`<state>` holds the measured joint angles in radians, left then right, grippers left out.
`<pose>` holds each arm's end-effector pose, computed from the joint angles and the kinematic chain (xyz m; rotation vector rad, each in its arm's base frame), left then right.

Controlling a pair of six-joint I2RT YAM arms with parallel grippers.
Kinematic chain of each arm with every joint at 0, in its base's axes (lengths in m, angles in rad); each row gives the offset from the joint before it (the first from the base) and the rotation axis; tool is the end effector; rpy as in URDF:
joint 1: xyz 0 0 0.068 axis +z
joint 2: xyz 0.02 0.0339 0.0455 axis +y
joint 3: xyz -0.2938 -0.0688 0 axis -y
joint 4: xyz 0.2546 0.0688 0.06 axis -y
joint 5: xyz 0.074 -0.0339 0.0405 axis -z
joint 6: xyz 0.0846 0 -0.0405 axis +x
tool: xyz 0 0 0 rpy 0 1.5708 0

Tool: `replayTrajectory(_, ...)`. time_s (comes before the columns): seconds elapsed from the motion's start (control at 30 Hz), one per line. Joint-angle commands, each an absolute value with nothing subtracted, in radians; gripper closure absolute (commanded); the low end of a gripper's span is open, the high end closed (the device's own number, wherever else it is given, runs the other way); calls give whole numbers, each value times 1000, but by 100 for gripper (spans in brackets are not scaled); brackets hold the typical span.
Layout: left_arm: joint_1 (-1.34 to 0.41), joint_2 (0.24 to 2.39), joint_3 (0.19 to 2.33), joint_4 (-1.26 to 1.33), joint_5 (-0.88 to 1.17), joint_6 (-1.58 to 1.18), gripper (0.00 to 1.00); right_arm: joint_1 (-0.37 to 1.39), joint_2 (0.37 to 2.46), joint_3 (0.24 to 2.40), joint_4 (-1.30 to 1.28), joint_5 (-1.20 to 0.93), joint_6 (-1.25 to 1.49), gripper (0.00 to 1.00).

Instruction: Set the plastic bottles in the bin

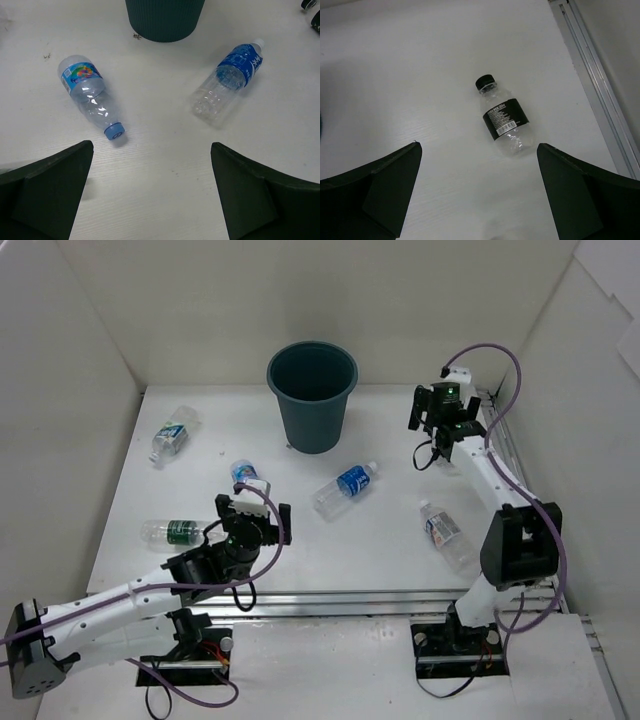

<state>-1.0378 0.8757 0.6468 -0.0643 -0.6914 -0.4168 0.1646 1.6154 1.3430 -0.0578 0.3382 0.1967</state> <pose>0.1616 -0.1678 0.2996 0.0890 1.8105 -0.3935 0.4386 0.0444 0.3464 0.2578 1.8646 -0.0740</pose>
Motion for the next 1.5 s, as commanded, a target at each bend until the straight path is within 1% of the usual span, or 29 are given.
replayTrajectory(0.0, -1029, 845, 712, -28, -693, -431, 0, 78, 1663, 1384, 46, 193, 75, 2)
replayTrajectory(0.07, -1020, 813, 698, -22, -687, -428, 0, 28, 1687, 1402, 44, 111, 35, 2)
replayTrajectory(0.1, -1020, 796, 684, -11, -680, -428, 0, 17, 1709, 1410, 28, 51, -30, 2)
replayTrajectory(0.17, -1020, 782, 677, -9, -669, -426, 0, 14, 1733, 1451, 6, 17, -83, 2)
replayTrajectory(0.23, -1020, 775, 683, -8, -658, -426, 0, -26, 1767, 1486, -73, 34, -135, 2)
replayTrajectory(0.5, -1020, 752, 675, -9, -652, -428, 0, -57, 1827, 1474, -90, -54, -216, 2)
replayTrajectory(0.7, -1020, 770, 681, -8, -657, -425, 0, -81, 1884, 1477, -94, -123, -218, 2)
replayTrajectory(1.13, -1020, 775, 681, -8, -660, -422, 0, -86, 1985, 1517, -143, -89, -213, 2)
replayTrajectory(1.37, -1020, 773, 680, -8, -655, -423, 0, -84, 2037, 1592, -228, -39, -198, 4)
replayTrajectory(1.47, -1020, 773, 680, -8, -657, -420, 0, -84, 2060, 1609, -258, -23, -202, 7)
